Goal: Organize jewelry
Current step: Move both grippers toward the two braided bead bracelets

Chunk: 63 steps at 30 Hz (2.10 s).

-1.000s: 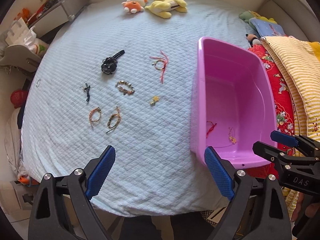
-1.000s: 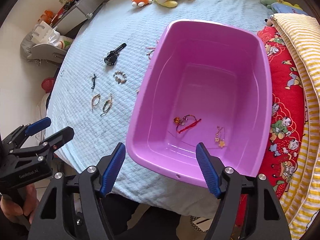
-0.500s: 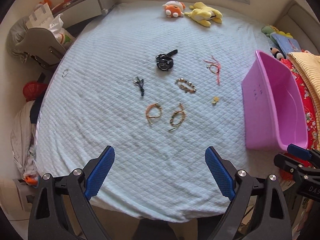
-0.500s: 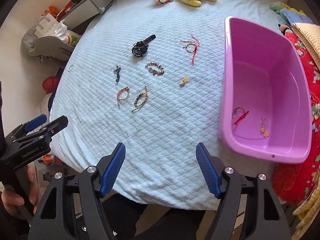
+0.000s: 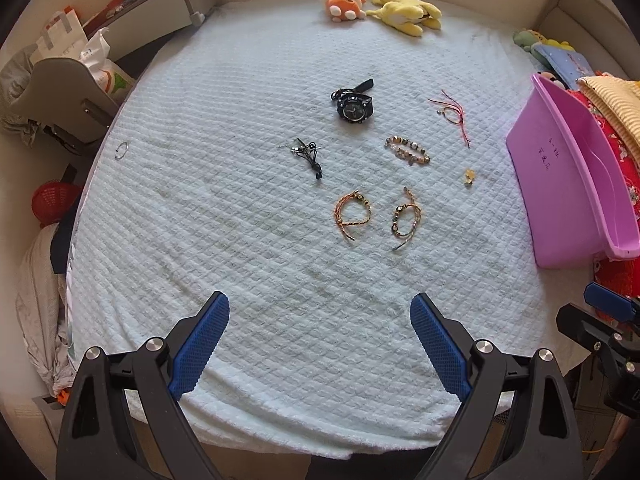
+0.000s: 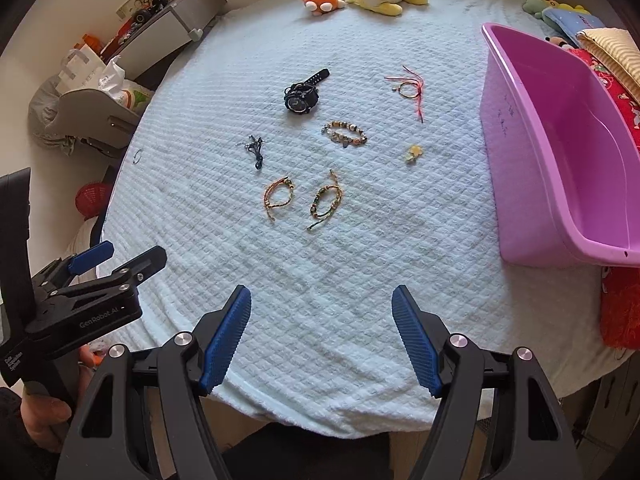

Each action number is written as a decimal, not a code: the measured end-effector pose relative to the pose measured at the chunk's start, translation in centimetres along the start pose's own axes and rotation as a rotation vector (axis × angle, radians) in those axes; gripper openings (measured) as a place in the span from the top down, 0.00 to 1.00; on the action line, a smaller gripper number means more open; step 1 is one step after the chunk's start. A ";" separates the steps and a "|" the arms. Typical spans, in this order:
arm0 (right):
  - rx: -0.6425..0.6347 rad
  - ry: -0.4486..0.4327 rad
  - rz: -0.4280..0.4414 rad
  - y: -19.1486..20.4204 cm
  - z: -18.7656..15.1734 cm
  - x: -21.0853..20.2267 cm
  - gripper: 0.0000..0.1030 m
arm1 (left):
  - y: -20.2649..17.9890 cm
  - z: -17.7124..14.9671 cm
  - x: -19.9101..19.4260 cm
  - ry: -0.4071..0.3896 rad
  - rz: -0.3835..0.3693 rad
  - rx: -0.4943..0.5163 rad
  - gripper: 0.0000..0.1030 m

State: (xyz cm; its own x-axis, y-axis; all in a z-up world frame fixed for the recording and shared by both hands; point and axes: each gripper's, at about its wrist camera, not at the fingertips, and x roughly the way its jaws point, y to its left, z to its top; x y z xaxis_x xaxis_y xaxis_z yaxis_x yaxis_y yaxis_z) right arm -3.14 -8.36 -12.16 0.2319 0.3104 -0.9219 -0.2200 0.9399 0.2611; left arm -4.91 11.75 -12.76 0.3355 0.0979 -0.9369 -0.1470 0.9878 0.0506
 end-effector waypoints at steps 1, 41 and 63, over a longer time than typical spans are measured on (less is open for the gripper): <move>-0.013 -0.008 0.000 0.2 0.0 0.5 0.32 | 0.0 0.0 0.5 -0.004 0.007 -0.001 0.12; 0.086 -0.264 -0.169 -0.1 1.6 23.2 0.33 | 0.9 1.5 21.4 -0.326 -0.115 0.204 0.12; 0.062 -0.244 -0.251 -0.6 3.3 25.3 0.44 | -0.2 2.3 23.4 -0.334 -0.120 0.230 0.12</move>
State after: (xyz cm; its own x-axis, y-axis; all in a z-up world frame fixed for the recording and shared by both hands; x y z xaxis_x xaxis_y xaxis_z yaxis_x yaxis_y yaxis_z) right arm 5.96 -0.60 -34.73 0.4923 0.0862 -0.8661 -0.0712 0.9957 0.0586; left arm 5.13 14.14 -33.93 0.6262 -0.0231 -0.7793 0.1102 0.9921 0.0592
